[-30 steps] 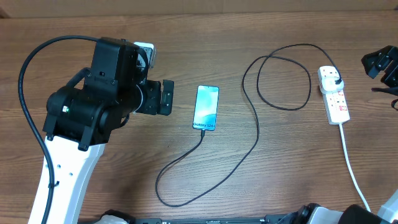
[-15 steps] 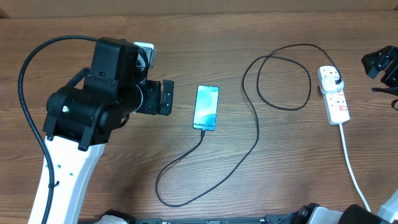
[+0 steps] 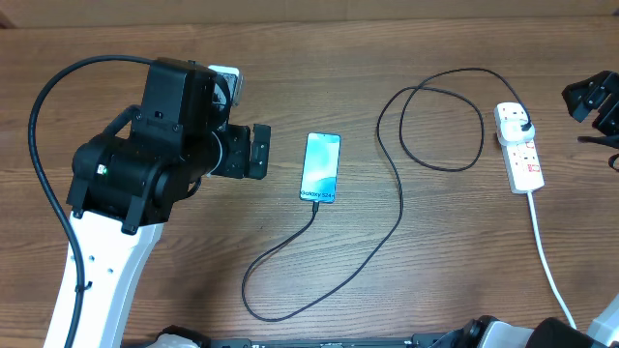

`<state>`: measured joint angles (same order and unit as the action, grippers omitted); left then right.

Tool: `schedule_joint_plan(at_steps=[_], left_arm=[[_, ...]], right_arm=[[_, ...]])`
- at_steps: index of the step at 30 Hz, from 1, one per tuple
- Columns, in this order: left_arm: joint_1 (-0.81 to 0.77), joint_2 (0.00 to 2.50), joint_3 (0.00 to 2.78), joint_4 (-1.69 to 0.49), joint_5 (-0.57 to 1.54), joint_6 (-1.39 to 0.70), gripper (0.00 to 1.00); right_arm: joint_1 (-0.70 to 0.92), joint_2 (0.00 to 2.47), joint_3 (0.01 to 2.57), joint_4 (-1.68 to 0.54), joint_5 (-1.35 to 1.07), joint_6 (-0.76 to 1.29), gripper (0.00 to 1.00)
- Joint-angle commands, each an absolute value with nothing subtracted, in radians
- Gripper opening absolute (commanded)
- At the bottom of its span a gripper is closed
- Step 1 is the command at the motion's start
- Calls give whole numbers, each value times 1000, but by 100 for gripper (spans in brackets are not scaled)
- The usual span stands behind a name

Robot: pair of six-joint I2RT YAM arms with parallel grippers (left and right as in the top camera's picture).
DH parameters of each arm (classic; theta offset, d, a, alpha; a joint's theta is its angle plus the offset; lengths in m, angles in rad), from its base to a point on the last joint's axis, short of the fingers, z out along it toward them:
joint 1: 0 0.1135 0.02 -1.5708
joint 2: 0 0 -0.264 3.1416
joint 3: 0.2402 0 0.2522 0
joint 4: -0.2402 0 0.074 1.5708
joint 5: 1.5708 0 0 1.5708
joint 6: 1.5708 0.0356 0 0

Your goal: Plug charger to phone and switch on socket

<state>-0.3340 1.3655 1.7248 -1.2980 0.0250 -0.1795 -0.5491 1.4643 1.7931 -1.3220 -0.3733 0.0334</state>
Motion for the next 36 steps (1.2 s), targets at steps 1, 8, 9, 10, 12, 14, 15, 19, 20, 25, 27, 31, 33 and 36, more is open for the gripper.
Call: schedule_joint_plan(at_steps=[1, 8, 9, 10, 12, 14, 15, 19, 20, 25, 27, 31, 33, 36], left_arm=[[-334, 1349, 1730, -1300, 18, -160, 99], [-334, 1253, 1729, -1327, 14, -160, 99], [-334, 1237, 1727, -1327, 10, -158, 99], [-334, 1213, 1716, -1319, -6, -157, 99], [-333, 1183, 1690, -1285, -27, -153, 99], [-323, 1123, 1610, -1179, -41, -141, 99], [-312, 1091, 1560, -1115, -38, -134, 99], [-274, 923, 1299, -834, -17, -133, 99], [-270, 882, 1241, -778, -16, -130, 99], [-214, 576, 847, -409, 53, -53, 99], [-183, 455, 703, -266, 88, -11, 99], [-132, 266, 489, -61, 137, 34, 99], [-108, 191, 403, 20, 156, 34, 99], [-77, 81, 276, 132, 167, 34, 99]], right_arm=[[-549, 1467, 1806, -1319, -367, 38, 100], [-549, 1467, 1806, -1319, -367, 38, 100], [-549, 1467, 1806, -1318, -367, 38, 100], [-549, 1467, 1806, -1319, -367, 38, 100], [-549, 1467, 1806, -1319, -367, 38, 100], [-549, 1467, 1806, -1319, -367, 38, 100], [-549, 1467, 1806, -1319, -367, 38, 100], [-549, 1467, 1806, -1319, -367, 38, 100], [-549, 1467, 1806, -1319, -367, 38, 100], [-549, 1467, 1806, -1319, -367, 38, 100], [-549, 1467, 1806, -1318, -367, 38, 100], [-549, 1467, 1806, -1319, -367, 38, 100], [-549, 1467, 1806, -1319, -367, 38, 100], [-549, 1467, 1806, -1319, -367, 38, 100]])
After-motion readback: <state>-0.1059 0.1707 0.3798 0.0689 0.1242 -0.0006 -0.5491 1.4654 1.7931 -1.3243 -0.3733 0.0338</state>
